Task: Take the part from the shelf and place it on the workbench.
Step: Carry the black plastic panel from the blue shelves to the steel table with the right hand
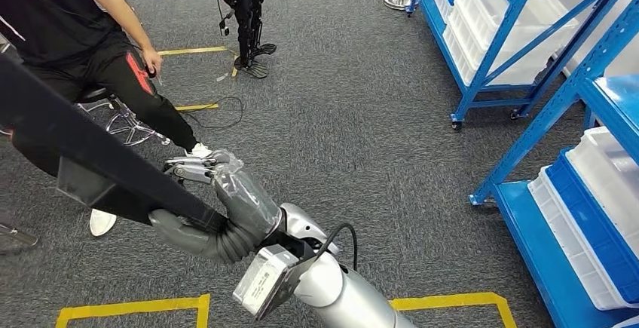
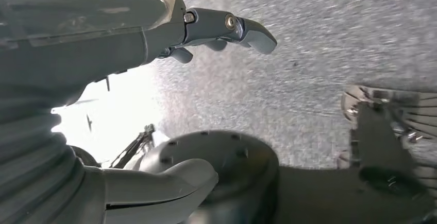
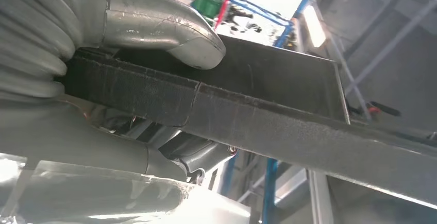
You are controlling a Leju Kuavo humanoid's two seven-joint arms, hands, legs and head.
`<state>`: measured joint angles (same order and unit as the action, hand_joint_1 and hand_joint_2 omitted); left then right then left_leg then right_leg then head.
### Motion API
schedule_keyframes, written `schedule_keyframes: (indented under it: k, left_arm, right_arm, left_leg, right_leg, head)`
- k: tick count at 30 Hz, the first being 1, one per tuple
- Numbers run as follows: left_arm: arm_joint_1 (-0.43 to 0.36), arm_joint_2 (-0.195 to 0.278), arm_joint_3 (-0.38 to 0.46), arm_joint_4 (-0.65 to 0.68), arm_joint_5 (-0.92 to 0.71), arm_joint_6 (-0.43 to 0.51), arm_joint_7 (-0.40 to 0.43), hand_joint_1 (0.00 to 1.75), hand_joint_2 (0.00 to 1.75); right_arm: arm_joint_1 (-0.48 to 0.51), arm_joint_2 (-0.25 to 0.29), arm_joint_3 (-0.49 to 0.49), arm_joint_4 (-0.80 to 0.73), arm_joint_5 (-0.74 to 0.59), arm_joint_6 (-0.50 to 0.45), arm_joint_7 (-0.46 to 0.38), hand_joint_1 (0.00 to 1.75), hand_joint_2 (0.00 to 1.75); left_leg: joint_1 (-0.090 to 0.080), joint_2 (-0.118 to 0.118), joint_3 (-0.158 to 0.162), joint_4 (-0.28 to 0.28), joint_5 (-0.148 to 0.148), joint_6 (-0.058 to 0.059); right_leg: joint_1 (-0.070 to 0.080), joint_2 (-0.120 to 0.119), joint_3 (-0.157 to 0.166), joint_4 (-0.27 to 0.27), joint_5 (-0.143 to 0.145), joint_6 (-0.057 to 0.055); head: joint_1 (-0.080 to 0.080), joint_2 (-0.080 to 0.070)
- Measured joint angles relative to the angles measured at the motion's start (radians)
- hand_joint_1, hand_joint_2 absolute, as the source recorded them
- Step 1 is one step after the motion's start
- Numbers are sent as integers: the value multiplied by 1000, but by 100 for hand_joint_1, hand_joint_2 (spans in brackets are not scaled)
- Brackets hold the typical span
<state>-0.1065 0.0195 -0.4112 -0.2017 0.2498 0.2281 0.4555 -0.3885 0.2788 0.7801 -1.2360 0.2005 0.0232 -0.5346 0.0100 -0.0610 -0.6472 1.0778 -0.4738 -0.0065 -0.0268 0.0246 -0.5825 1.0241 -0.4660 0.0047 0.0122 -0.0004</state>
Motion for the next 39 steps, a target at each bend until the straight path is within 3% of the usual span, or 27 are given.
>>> schedule_keyframes:
  k: [2,4,5,6,8,10,12,14,16,18,19,20,21,23,24,26,28,30,32,34,35,36,37,39]
  left_arm:
    - [-1,-2,0,0,0,0,0,0,175]
    - [-1,-2,0,0,0,1,0,0,175]
    - [0,-2,0,0,0,2,0,0,175]
    - [1,-1,0,0,0,3,0,0,175]
    - [-1,0,0,0,0,4,0,0,175]
    - [-4,0,0,0,0,6,0,0,175]
    - [-5,0,0,0,1,7,0,0,175]
    - [-3,-1,0,0,1,8,0,0,175]
    - [-3,-1,0,0,1,9,0,0,175]
    - [-6,0,1,0,1,10,0,0,175]
    - [-6,-1,1,0,1,9,0,0,175]
    - [-5,-1,1,0,0,8,0,0,175]
    - [-5,-1,1,0,-1,8,0,0,175]
    - [-5,-2,1,0,-6,5,0,0,175]
    - [-6,-2,1,0,-9,4,0,0,175]
    - [-5,-2,1,0,-11,3,0,0,175]
    - [0,-2,1,0,-11,4,0,0,175]
    - [2,-3,0,0,-9,6,0,0,175]
    - [-1,-6,0,0,-8,6,0,0,175]
    - [-3,-8,0,0,-8,5,0,0,175]
    - [-2,-8,0,0,-9,4,0,0,175]
    - [-2,-8,0,0,-10,3,0,0,175]
    - [-1,-8,0,0,-10,2,0,0,175]
    - [-5,-8,0,0,-11,0,0,0,175]
  right_arm:
    - [1,3,0,1,4,3,2,175,175]
    - [4,3,0,3,8,6,4,175,175]
    - [6,3,0,4,10,8,4,175,175]
    - [6,4,0,4,11,9,4,175,175]
    - [5,7,-1,4,12,10,4,175,175]
    - [4,10,-1,4,12,11,4,175,175]
    - [3,13,-1,4,12,11,4,175,175]
    - [1,16,-2,4,11,12,4,175,175]
    - [0,14,-3,4,11,12,2,175,175]
    - [4,9,-4,7,12,13,1,175,175]
    - [6,6,-4,10,12,13,1,175,175]
    - [7,4,-5,12,12,13,0,175,175]
    - [7,3,-5,14,12,13,-1,175,175]
    - [6,2,-5,16,13,13,-3,175,175]
    - [7,1,-6,16,14,13,-3,175,175]
    - [9,-1,-7,15,17,14,-5,175,175]
    - [9,-1,-8,15,20,17,-6,175,175]
    - [7,2,-10,15,24,23,-9,175,175]
    - [7,4,-11,14,26,29,-10,175,175]
    - [10,2,-11,14,27,33,-10,175,175]
    - [12,1,-11,14,27,35,-9,175,175]
    - [14,0,-11,14,27,36,-9,175,175]
    - [14,0,-11,14,27,36,-9,175,175]
    - [13,0,-11,14,27,36,-10,175,175]
  left_leg:
    - [3,44,-60,119,-57,-8]
    - [7,55,-107,204,-80,-14]
    - [9,59,-105,198,-66,-15]
    - [10,65,-82,152,-36,-15]
    - [7,101,-11,21,21,-11]
    - [0,122,25,-48,37,0]
    - [-6,105,24,-54,35,13]
    - [-3,87,30,-61,40,27]
    - [2,68,36,-67,45,39]
    - [2,45,35,-67,45,45]
    - [2,33,35,-67,45,45]
    - [2,19,35,-66,45,45]
    - [2,6,36,-65,44,44]
    - [1,-20,37,-62,42,39]
    - [-1,-31,36,-60,40,34]
    - [-1,-47,33,-58,39,22]
    - [4,-51,29,-58,38,10]
    - [5,-15,12,-24,16,0]
    - [4,35,-42,84,-39,-7]
    - [7,53,-103,197,-80,-12]
    - [8,57,-113,213,-76,-12]
    - [9,61,-102,189,-55,-12]
    - [9,70,-71,131,-22,-9]
    - [3,109,-2,2,26,0]
  right_leg:
    - [3,-22,2,0,-3,-8]
    - [6,-45,2,0,-6,-11]
    - [6,-56,3,0,-7,-12]
    - [6,-66,5,0,-9,-11]
    - [10,-82,9,0,-13,-7]
    - [17,-95,12,0,-19,3]
    - [19,-111,18,-3,-22,13]
    - [17,-97,14,15,-36,21]
    - [15,-56,-29,104,-78,16]
    - [15,-35,-98,237,-126,10]
    - [14,-32,-123,278,-135,12]
    - [14,-30,-130,283,-128,18]
    - [13,-26,-116,246,-105,26]
    - [7,4,-56,107,-45,41]
    - [4,19,-29,51,-23,40]
    - [4,33,-9,9,-8,29]
    - [4,18,-4,7,-3,14]
    - [0,3,-1,4,-1,2]
    - [1,-17,1,3,-4,-8]
    - [6,-40,2,3,-7,-13]
    - [7,-51,2,3,-9,-15]
    - [8,-61,4,3,-11,-15]
    - [8,-70,6,3,-12,-15]
    - [14,-87,11,4,-18,-9]
  head:
    - [-2,0]
    - [-1,0]
    - [-2,0]
    - [-2,0]
    - [-2,0]
    - [1,0]
    - [2,0]
    - [2,0]
    - [3,0]
    - [3,0]
    - [3,0]
    - [3,0]
    - [3,0]
    - [3,0]
    - [3,0]
    - [2,0]
    - [2,0]
    - [1,0]
    - [-1,0]
    - [-1,0]
    - [-1,0]
    - [-1,0]
    - [-1,0]
    - [-1,0]
